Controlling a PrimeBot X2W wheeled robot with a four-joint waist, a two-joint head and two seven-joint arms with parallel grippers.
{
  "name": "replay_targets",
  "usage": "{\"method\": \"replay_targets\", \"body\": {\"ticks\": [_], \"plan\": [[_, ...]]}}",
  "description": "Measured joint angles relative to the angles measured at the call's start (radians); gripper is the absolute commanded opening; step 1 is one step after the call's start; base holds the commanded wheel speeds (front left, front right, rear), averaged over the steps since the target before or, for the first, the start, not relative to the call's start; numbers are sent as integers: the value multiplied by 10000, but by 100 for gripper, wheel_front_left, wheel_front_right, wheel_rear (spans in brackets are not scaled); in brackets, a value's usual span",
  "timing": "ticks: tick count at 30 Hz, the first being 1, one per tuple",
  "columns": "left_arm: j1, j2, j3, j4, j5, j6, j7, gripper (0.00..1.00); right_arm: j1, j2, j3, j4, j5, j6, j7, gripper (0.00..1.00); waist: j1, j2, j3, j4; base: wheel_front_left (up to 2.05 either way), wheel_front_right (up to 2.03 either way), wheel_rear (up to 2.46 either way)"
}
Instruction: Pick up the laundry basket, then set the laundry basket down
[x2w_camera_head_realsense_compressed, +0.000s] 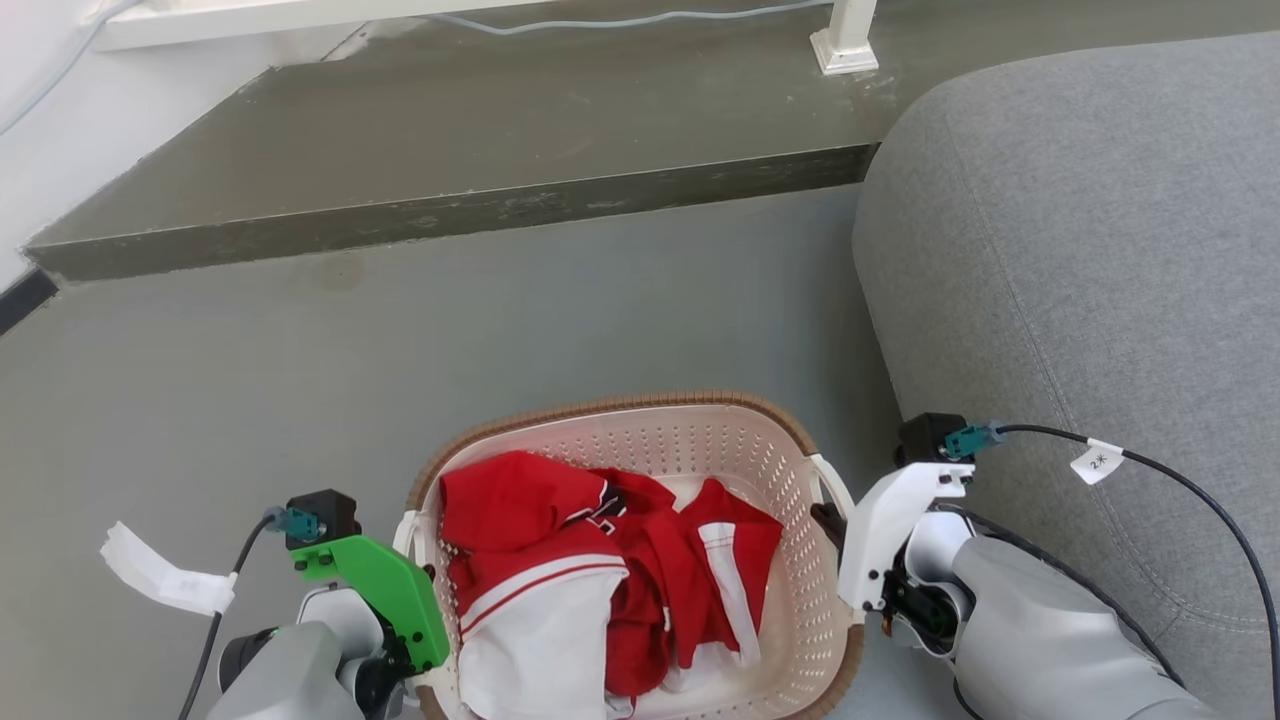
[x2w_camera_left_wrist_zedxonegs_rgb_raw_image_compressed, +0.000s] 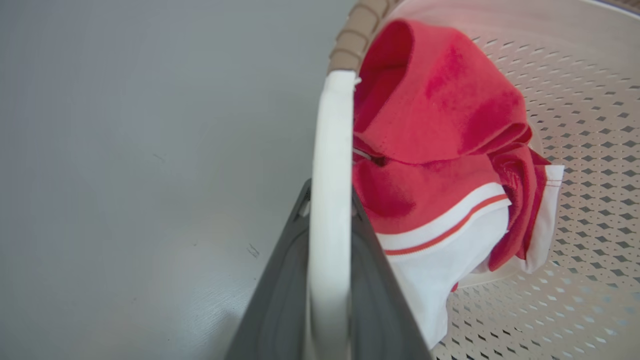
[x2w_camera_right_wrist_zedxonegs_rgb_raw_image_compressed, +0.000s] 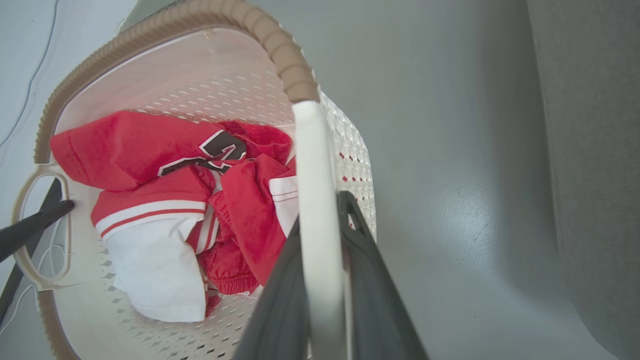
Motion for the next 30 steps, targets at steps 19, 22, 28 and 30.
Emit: {"method": "replay_targets", "body": {"ticks": [19, 22, 28, 30], "plan": [[12, 0, -130, 59, -268, 0, 299, 0, -5, -6, 244, 75, 253, 0, 140, 0, 0, 0, 32, 30, 0, 0, 0], [6, 0, -134, 40, -276, 0, 301, 0, -67, -8, 253, 75, 313, 0, 144, 0, 0, 0, 146, 46, 0, 0, 0], [-112, 19, -138, -132, -276, 0, 240, 0, -380, -48, 297, 63, 313, 0, 146, 0, 0, 0, 560, 80, 0, 0, 0], [-250, 50, -142, -186, -276, 0, 169, 0, -559, -63, 307, 33, 313, -2, 130, 0, 0, 0, 745, 91, 0, 0, 0]]}}
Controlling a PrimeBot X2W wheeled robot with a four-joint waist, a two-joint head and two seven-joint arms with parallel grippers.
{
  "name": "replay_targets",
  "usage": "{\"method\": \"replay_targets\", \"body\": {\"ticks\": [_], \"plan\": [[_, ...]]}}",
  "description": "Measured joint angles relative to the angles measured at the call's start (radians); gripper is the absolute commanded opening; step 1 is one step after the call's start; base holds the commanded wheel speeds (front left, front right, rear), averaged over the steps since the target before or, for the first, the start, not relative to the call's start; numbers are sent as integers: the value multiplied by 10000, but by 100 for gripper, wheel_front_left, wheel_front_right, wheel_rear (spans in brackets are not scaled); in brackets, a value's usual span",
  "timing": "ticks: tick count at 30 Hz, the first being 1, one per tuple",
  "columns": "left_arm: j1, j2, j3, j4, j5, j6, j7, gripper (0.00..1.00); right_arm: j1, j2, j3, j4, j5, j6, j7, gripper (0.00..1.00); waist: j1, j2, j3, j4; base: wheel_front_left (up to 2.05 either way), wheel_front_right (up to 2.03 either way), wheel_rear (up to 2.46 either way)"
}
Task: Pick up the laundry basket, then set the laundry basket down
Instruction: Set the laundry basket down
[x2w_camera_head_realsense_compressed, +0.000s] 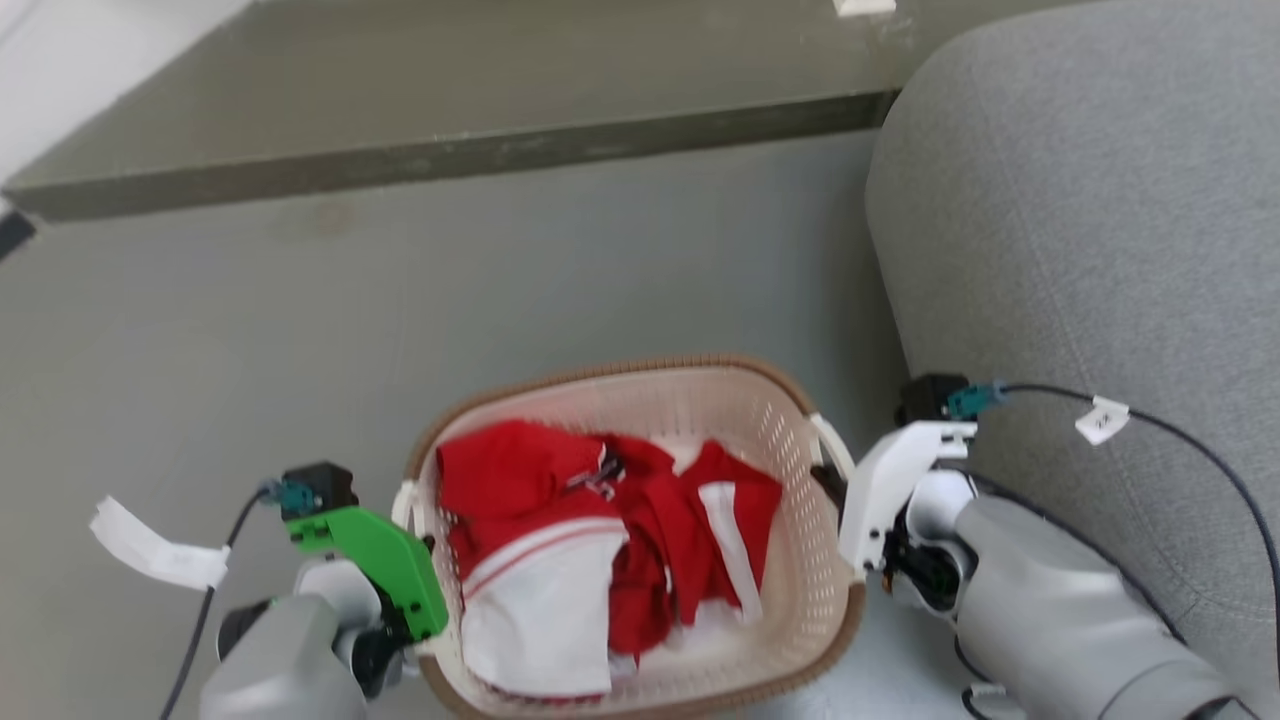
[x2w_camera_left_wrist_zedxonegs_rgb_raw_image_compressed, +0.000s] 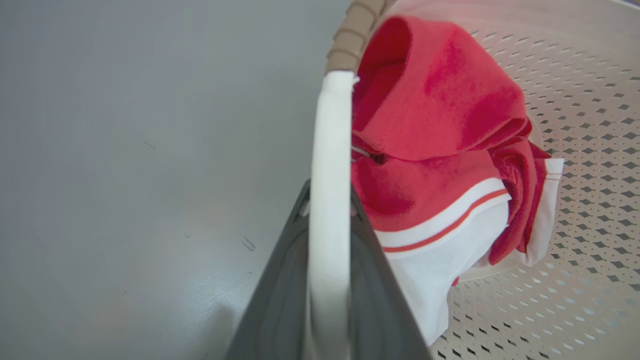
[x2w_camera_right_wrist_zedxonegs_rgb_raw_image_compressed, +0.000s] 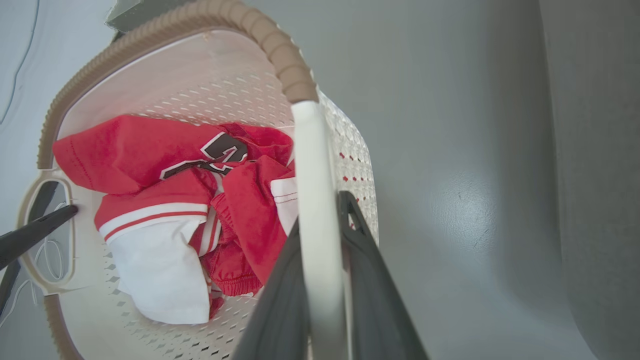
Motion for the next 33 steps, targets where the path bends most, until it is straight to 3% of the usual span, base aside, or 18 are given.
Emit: {"method": "replay_targets", "body": {"ticks": [33], "plan": [[-2032, 389, -73, -909, 12, 2, -1490, 0, -2144, -274, 25, -205, -150, 2, -1639, 0, 1, 0, 3845, 167, 0, 0, 0]]}}
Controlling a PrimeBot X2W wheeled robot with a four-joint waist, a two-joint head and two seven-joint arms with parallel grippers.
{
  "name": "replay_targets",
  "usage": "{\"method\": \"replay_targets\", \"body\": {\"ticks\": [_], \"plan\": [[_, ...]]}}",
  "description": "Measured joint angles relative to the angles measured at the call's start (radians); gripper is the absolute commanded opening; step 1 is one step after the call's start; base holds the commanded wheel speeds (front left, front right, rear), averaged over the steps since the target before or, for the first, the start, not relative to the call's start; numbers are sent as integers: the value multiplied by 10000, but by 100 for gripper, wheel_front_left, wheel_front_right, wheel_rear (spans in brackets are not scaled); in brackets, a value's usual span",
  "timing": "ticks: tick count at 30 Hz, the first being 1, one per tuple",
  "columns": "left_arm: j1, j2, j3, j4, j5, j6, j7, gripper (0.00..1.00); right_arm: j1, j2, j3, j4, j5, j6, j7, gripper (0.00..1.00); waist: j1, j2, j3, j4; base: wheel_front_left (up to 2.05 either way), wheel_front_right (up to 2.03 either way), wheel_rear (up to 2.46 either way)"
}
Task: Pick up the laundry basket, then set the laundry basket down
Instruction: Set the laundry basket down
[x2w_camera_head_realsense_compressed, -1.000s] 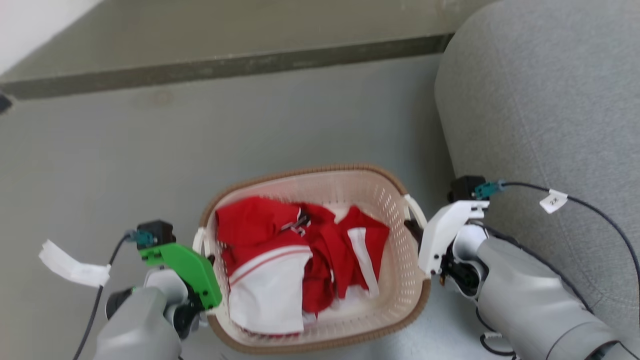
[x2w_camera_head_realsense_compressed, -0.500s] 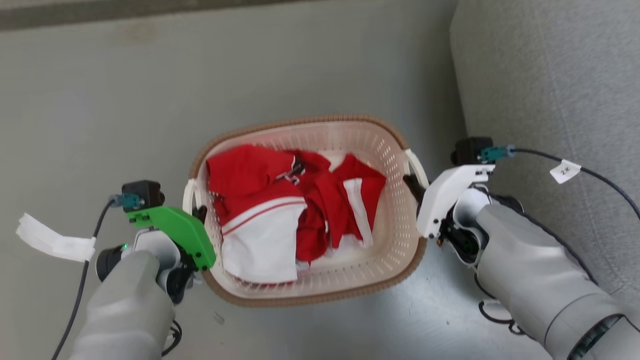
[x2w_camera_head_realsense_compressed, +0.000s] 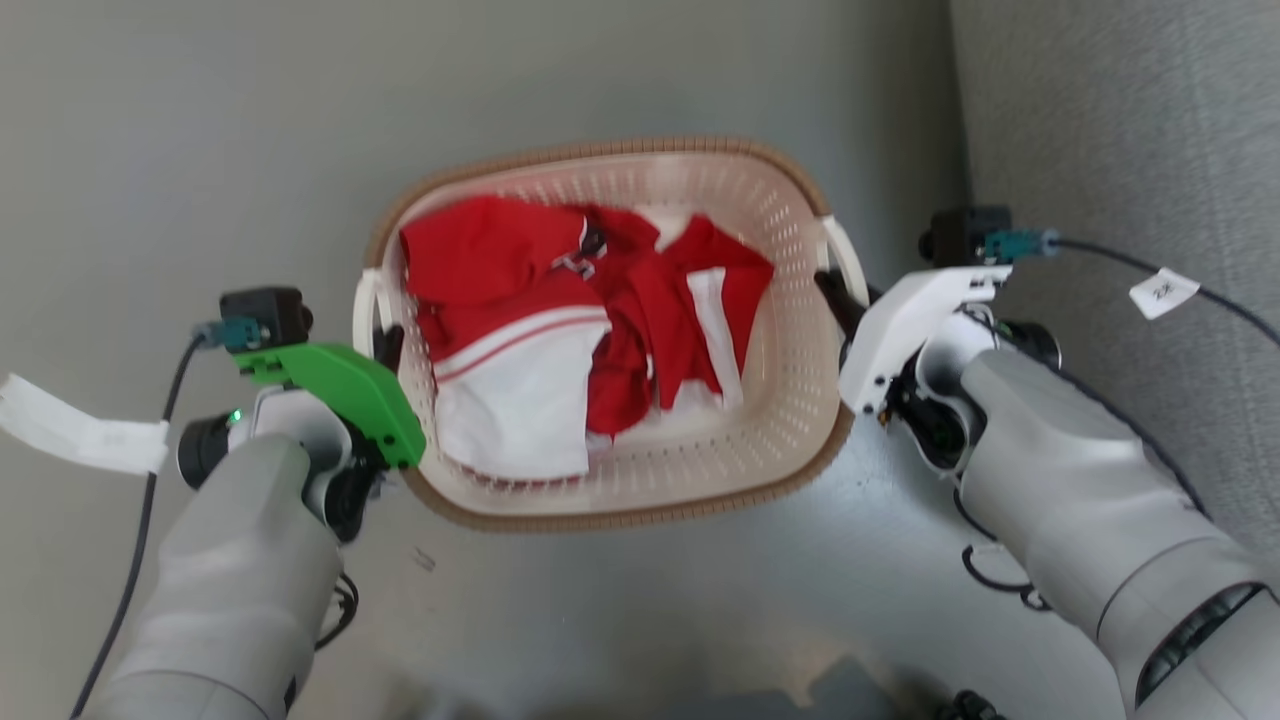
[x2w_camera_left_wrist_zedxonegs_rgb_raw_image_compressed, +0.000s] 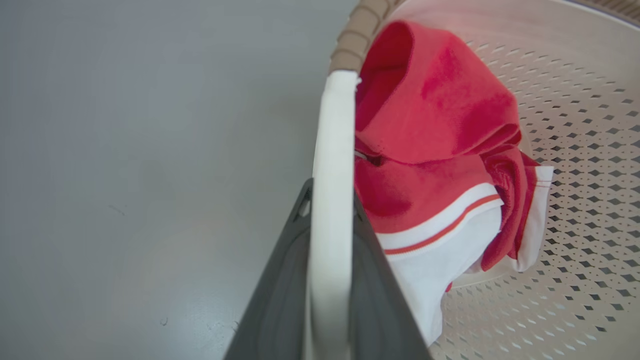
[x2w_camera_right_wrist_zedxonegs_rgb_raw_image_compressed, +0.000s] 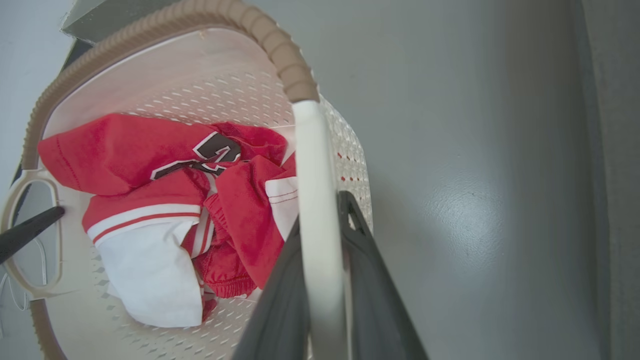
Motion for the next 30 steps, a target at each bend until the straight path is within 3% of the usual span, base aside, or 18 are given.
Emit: {"method": "replay_targets", "body": {"ticks": [17, 30], "plan": [[-915, 107, -121, -146, 0, 0, -686, 0, -895, -15, 42, 96, -148, 4, -826, 0, 1, 0, 1824, 159, 0, 0, 0], [-1073, 104, -322, -123, -12, 2, -1124, 0, -1143, -2, 196, 305, -232, 10, -1162, 0, 1, 0, 2527, 292, 0, 0, 0]]}}
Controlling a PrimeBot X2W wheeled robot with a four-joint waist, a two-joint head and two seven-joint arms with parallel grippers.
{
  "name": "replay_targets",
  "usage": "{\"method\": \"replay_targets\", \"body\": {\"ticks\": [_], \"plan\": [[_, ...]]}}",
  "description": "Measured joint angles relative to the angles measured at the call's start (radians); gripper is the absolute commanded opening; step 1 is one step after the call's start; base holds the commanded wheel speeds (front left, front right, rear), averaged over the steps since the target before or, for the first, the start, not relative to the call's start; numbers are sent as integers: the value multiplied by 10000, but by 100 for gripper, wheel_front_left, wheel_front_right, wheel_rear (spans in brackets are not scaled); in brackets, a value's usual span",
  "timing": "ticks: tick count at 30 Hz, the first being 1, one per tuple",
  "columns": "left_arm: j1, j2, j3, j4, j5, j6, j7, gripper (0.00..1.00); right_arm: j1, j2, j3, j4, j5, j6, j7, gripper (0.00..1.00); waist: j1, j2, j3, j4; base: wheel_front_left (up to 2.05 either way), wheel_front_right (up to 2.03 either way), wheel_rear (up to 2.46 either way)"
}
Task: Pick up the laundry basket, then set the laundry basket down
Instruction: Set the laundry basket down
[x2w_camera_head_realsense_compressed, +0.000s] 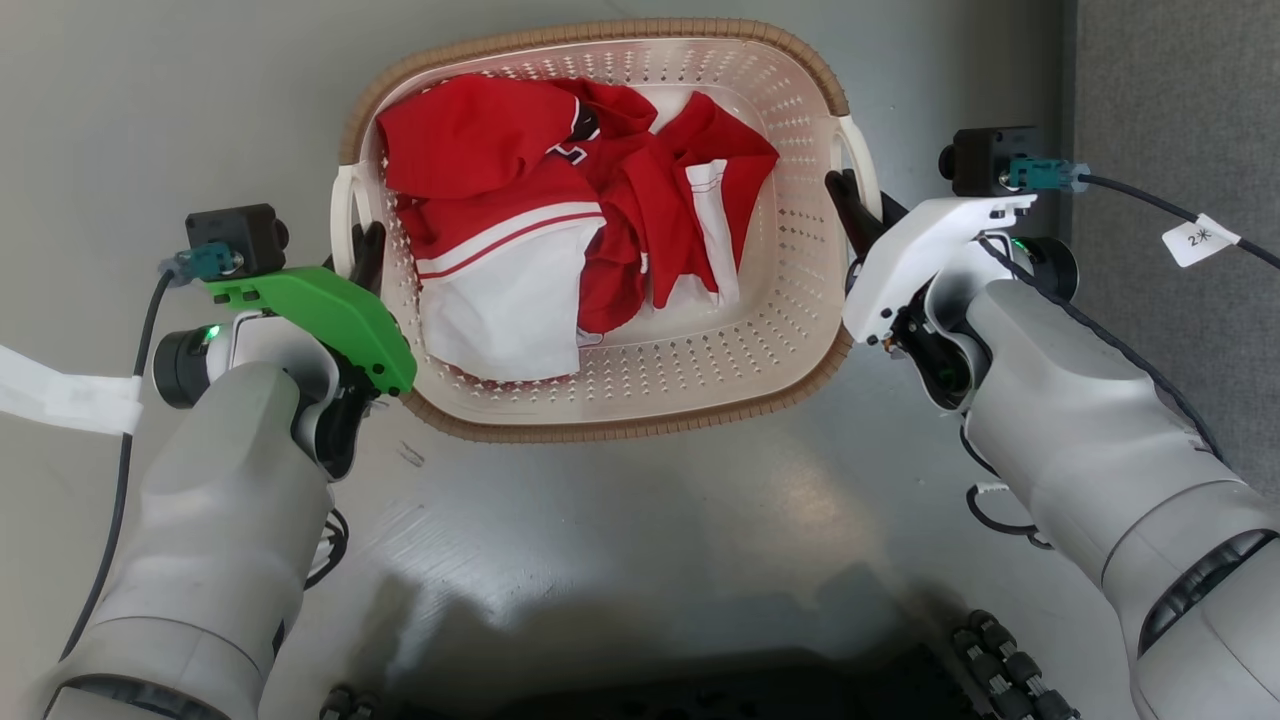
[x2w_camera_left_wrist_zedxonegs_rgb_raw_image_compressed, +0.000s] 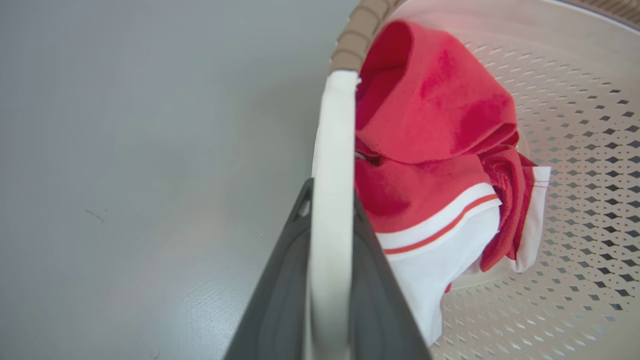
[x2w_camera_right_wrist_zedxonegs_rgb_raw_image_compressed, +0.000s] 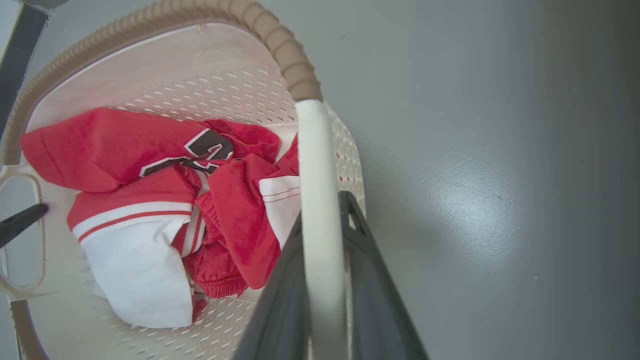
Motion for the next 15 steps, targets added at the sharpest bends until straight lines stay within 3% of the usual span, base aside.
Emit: {"method": "replay_targets", "body": {"ticks": [15], "plan": [[-321, 71, -301, 19, 0, 0, -222, 0, -275, 127, -52, 345, 2, 4, -274, 0, -1, 0, 497, -140, 0, 0, 0]]}}
